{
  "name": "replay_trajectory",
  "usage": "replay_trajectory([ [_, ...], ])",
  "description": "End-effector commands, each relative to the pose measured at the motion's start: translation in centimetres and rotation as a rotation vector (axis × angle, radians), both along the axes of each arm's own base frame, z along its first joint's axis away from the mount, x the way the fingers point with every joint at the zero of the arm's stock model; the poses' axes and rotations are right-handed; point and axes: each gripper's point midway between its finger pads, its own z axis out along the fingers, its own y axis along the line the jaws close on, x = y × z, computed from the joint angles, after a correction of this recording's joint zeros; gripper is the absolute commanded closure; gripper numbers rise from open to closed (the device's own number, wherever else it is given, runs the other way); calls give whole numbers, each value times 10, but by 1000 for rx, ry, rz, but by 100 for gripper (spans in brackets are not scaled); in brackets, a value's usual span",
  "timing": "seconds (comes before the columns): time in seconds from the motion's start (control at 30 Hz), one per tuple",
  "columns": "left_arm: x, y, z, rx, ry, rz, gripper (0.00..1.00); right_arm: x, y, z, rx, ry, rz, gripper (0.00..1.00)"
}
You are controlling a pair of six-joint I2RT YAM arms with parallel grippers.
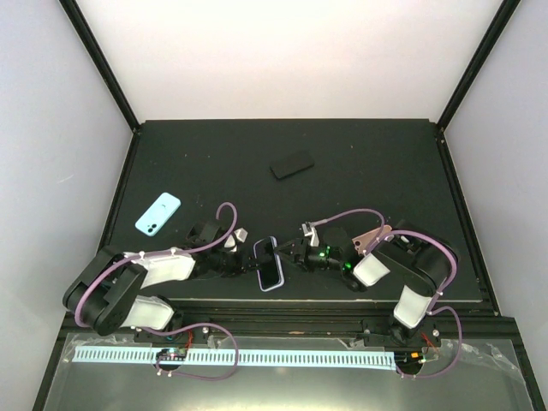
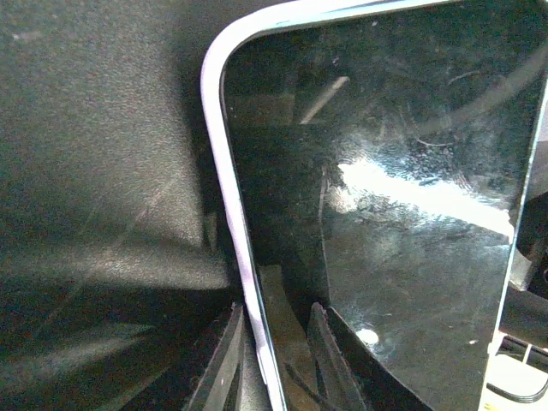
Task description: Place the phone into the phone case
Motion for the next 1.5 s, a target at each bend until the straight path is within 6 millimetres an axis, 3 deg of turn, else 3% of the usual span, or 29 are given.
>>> replay_trajectory([
  [0.0, -18, 31, -34, 196, 84, 37, 75, -15, 20, 29, 101, -42, 129, 52],
  [0.6, -15, 30, -25, 191, 71, 50, 74, -19, 26, 5, -22, -18, 208, 59],
  [1.0, -13, 29, -23, 190, 67, 50, 68, -16, 22, 0, -84, -41, 194, 94],
  [1.27, -15, 29, -28, 194, 77, 45, 67, -12, 20, -2, -149, -59, 191, 79],
  [1.47, -13, 26, -18, 166, 58, 47, 63, -7, 17, 0, -180, -92, 169, 95],
])
